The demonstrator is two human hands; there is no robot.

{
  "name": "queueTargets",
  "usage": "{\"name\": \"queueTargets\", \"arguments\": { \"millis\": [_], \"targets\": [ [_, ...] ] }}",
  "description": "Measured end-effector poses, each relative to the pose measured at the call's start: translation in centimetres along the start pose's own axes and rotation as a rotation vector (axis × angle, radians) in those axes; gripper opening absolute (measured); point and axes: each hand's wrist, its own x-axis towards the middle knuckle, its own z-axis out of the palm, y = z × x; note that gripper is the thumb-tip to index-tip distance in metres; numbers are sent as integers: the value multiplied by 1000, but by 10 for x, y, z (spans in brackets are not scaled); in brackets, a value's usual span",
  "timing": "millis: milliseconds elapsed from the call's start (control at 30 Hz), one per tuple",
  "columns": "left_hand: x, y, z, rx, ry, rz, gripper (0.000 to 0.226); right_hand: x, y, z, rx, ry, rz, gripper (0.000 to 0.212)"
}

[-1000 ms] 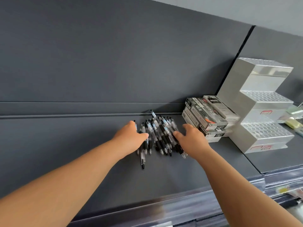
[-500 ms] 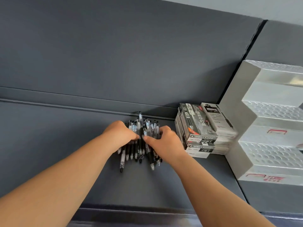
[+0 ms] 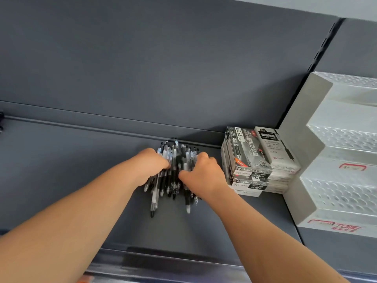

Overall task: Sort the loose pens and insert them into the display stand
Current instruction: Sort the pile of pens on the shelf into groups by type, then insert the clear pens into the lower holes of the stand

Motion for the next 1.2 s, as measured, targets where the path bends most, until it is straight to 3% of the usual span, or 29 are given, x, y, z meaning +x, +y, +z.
{"name": "queueTargets", "arguments": {
  "millis": [200, 433, 567, 667, 1033, 1200],
  "targets": [
    [0, -8, -5, -44, -23, 31, 21, 0, -6, 1, -37, 7, -4, 35],
    [7, -10, -7, -91, -62, 37, 20, 4, 2, 3, 132, 68, 20, 25],
    [7, -11, -10, -203, -69, 62, 6, 2, 3, -1, 138, 125, -7, 14],
    [10, -11, -14, -324, -82, 79, 9, 1, 1, -7, 185, 138, -48, 10],
    [-16, 14, -24, -730, -161, 194, 3, -12, -22, -36, 904, -64, -42, 16],
    [-39, 40, -19, -888, -182, 272, 21, -24, -17, -64, 1016, -65, -158, 17]
  ]
}}
